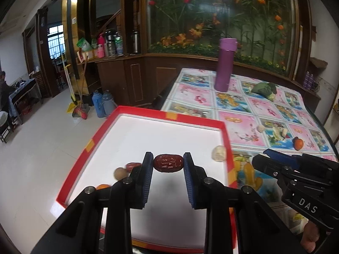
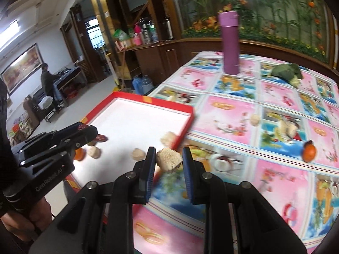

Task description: Organize fruits

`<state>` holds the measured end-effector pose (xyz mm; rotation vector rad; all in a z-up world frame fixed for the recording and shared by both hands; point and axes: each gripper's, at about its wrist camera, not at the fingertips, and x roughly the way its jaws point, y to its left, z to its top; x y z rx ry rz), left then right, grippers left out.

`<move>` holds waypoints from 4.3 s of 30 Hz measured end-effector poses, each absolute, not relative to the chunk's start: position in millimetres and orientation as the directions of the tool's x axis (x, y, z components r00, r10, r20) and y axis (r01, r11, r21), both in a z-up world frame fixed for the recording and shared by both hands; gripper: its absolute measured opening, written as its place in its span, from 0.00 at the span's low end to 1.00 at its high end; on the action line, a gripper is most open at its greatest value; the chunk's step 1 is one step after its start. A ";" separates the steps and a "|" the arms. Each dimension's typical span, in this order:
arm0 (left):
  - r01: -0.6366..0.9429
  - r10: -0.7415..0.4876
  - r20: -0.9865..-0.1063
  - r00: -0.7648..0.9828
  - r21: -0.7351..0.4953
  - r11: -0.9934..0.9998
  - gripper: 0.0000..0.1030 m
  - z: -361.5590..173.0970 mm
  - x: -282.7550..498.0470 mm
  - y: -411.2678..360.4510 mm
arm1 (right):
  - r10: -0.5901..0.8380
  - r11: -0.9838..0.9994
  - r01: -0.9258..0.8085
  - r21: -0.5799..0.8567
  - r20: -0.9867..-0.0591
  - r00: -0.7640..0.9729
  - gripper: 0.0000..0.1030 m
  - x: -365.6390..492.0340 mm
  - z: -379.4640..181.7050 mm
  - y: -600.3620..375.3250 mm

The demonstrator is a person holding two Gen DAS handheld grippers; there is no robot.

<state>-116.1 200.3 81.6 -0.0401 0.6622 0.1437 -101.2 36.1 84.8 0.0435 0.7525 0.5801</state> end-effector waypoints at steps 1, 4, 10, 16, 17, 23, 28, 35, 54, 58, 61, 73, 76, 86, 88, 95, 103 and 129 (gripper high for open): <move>-0.160 0.131 -0.614 0.778 0.008 0.987 0.27 80.7 -117.3 206.5 | 0.521 0.836 -0.492 0.244 -0.633 0.572 0.26 -102.0 84.9 42.9; -0.193 0.154 -0.620 0.770 0.004 0.981 0.27 76.0 -119.0 223.0 | 0.532 0.824 -0.517 0.234 -0.635 0.561 0.26 -105.1 85.4 59.3; -0.209 0.167 -0.652 0.739 0.013 0.978 0.27 59.9 -120.3 235.1 | 0.554 0.794 -0.561 0.234 -0.658 0.509 0.26 -109.9 78.1 85.6; -0.203 0.174 -0.667 0.725 0.034 0.979 0.27 51.4 -121.4 236.4 | 0.562 0.771 -0.589 0.241 -0.692 0.453 0.26 -113.1 62.3 107.0; -0.211 0.183 -0.669 0.721 0.040 0.977 0.27 50.5 -121.2 238.0 | 0.562 0.769 -0.593 0.239 -0.694 0.450 0.26 -113.9 61.4 108.8; -0.238 0.203 -0.681 0.704 0.043 0.970 0.27 45.5 -120.7 247.2 | 0.566 0.754 -0.609 0.245 -0.714 0.413 0.27 -110.4 53.6 121.7; -0.247 0.212 -0.683 0.699 0.048 0.968 0.27 44.8 -120.7 249.7 | 0.568 0.742 -0.619 0.256 -0.731 0.378 0.27 -106.1 44.8 134.2; -0.253 0.220 -0.691 0.689 0.056 0.966 0.27 41.9 -117.1 248.6 | 0.560 0.740 -0.619 0.265 -0.752 0.348 0.27 -101.2 33.8 139.8; -0.269 0.227 -0.690 0.687 0.049 0.962 0.42 48.4 -116.7 248.5 | 0.642 0.689 -0.639 0.342 -0.697 0.319 0.27 -101.0 36.9 120.1; -0.260 0.223 -0.681 0.698 0.049 0.964 0.43 54.0 -115.5 241.0 | 0.670 0.692 -0.628 0.357 -0.642 0.373 0.27 -100.2 50.1 101.7; -0.242 0.217 -0.678 0.703 0.059 0.968 0.47 55.7 -114.3 231.3 | 0.661 0.712 -0.602 0.361 -0.633 0.403 0.27 -96.4 52.5 85.6; -0.127 0.163 -0.671 0.723 0.102 0.987 0.54 64.6 -110.9 176.4 | 0.572 0.817 -0.427 0.388 -0.644 0.508 0.27 -73.6 37.8 -10.8; -0.092 0.141 -0.678 0.721 0.107 0.990 0.54 65.0 -109.0 162.2 | 0.527 0.850 -0.347 0.396 -0.642 0.558 0.27 -66.4 36.5 -51.0; 0.017 0.074 -0.684 0.725 0.125 0.992 0.58 68.1 -103.8 115.8 | 0.286 0.944 -0.077 0.320 -0.682 0.674 0.27 -50.1 28.7 -162.7; 0.040 0.057 -0.688 0.724 0.124 0.991 0.58 69.4 -101.0 106.9 | 0.264 0.948 -0.049 0.315 -0.690 0.674 0.27 -45.1 25.9 -174.4; 0.072 0.029 -0.695 0.718 0.116 0.991 0.58 71.9 -94.7 90.8 | 0.252 0.954 -0.042 0.298 -0.717 0.650 0.27 -23.5 20.3 -178.6; 0.093 0.015 -0.712 0.702 0.112 0.989 0.58 67.9 -86.4 79.4 | 0.271 0.944 -0.033 0.327 -0.718 0.641 0.42 -9.6 17.7 -179.3; 0.324 -0.177 -0.766 0.618 0.043 0.945 0.58 46.0 15.2 -31.7 | 0.215 0.918 0.089 0.386 -0.675 0.706 0.33 -7.7 31.4 -220.1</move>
